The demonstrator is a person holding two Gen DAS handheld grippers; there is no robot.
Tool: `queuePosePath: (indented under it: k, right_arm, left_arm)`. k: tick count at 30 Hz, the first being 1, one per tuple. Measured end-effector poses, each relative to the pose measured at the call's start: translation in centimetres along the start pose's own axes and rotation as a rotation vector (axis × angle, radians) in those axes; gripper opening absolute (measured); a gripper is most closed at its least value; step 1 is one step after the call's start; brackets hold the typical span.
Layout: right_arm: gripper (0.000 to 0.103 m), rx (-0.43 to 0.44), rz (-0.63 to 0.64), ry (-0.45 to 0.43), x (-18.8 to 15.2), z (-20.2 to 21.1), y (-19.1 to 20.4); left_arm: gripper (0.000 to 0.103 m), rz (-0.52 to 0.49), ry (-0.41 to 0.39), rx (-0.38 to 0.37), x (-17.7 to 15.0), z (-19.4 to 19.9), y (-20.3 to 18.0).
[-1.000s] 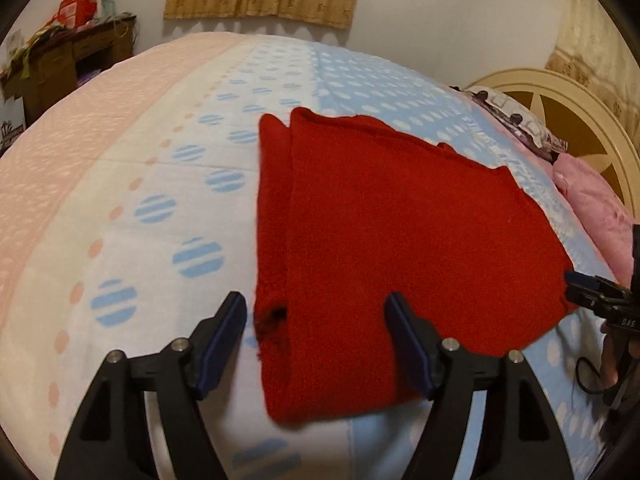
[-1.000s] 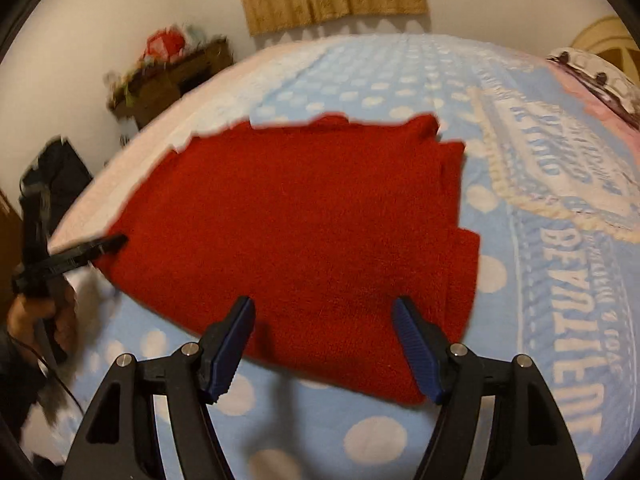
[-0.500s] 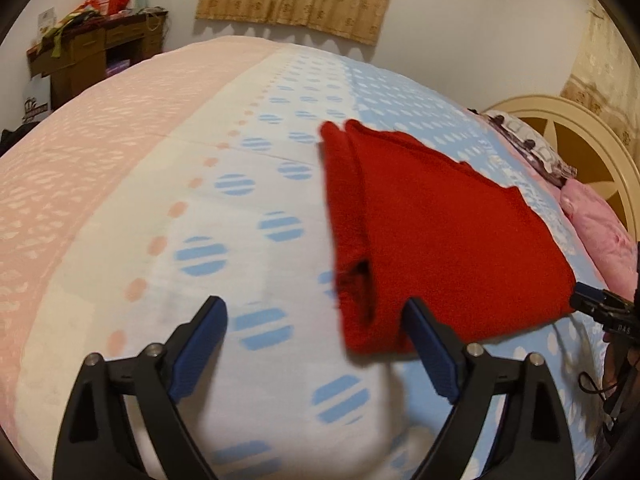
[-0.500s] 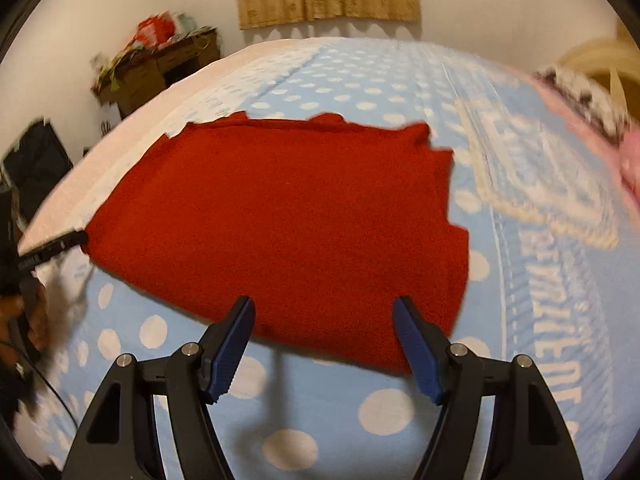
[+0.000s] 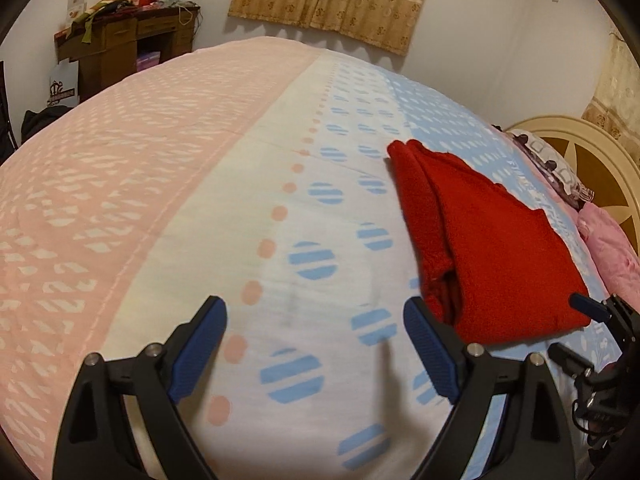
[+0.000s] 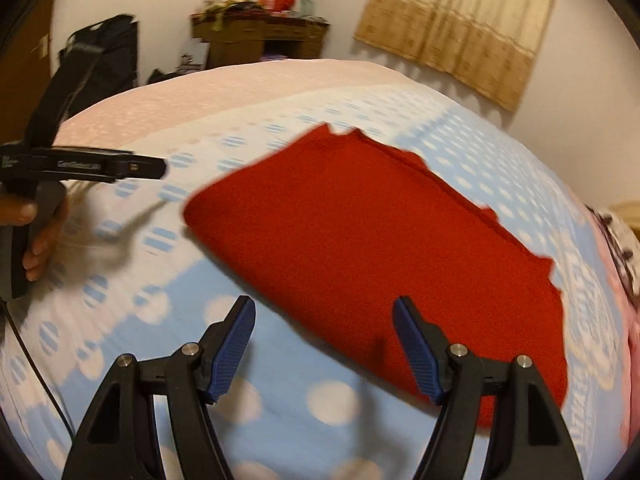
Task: Fold small clothes
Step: 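Move both grippers to the side edge of the folded sweater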
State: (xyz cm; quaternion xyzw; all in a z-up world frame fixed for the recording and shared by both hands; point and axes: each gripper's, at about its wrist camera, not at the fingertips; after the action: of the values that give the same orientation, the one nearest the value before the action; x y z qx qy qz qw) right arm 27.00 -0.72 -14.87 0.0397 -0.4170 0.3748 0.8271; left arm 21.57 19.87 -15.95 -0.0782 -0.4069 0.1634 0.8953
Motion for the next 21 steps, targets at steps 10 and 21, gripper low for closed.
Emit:
queuePosePath:
  k: [10, 21]
  right_arm:
    - [0.072, 0.005, 0.18, -0.034, 2.5, -2.3, 7.1]
    - [0.057, -0.095, 0.22, -0.057, 3.2, -5.2, 8.5]
  left_arm:
    - [0.097, -0.032, 0.01, 0.005, -0.1, -0.1, 0.0]
    - [0.101, -0.054, 0.027, 0.0, 0.0, -0.4, -0.3]
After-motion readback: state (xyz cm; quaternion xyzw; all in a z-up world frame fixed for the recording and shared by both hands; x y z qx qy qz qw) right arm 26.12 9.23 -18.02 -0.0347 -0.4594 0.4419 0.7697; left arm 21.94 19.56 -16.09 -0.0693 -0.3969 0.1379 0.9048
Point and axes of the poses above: each gripper's, at about its wrist camera, not at the fingertips, and z roughly against the way its jaws point, y to its left, x to its top, and after that the axes turned 6 degrees about -y, right-handed
